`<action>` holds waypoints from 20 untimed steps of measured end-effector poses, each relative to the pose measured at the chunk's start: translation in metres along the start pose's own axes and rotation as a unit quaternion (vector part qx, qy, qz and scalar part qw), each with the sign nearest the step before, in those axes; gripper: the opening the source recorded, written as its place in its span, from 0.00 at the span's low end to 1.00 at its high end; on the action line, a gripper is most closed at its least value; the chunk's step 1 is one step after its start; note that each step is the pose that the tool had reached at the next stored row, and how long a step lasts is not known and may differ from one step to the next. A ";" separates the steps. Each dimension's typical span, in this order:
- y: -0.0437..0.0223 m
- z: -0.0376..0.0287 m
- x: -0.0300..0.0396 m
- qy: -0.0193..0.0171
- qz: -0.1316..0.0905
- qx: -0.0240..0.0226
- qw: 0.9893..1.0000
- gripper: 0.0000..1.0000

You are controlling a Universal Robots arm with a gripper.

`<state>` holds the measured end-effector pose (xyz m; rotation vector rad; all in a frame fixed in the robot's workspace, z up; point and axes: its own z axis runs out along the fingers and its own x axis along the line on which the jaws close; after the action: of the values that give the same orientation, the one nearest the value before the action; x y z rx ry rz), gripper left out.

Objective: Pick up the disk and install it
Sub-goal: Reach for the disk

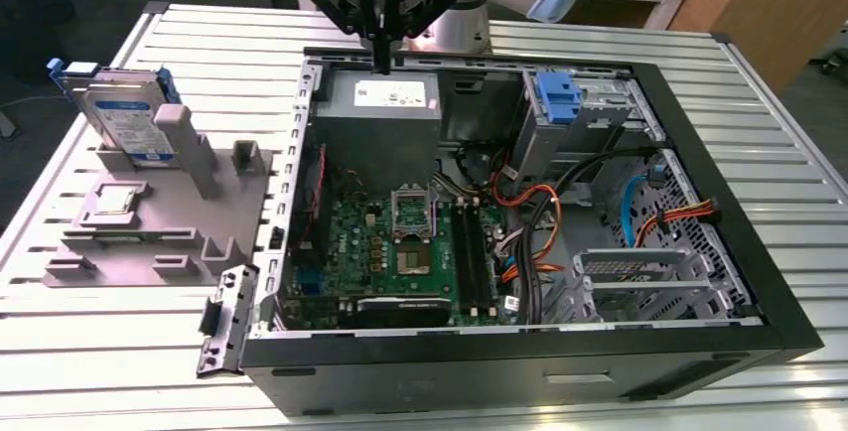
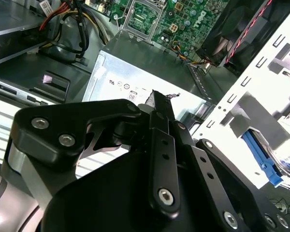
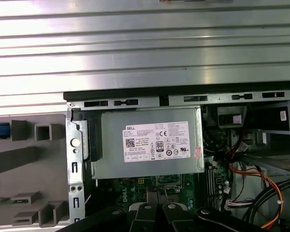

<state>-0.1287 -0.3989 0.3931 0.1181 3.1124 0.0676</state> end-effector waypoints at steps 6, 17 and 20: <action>-0.0001 0.0001 0.0015 0.000 0.000 0.000 1.000 0.10; -0.0003 0.0003 0.0040 0.000 0.000 0.000 1.000 0.10; -0.0004 0.0004 0.0049 0.000 0.000 0.000 1.000 0.10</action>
<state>-0.1336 -0.3989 0.3926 0.1181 3.1125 0.0677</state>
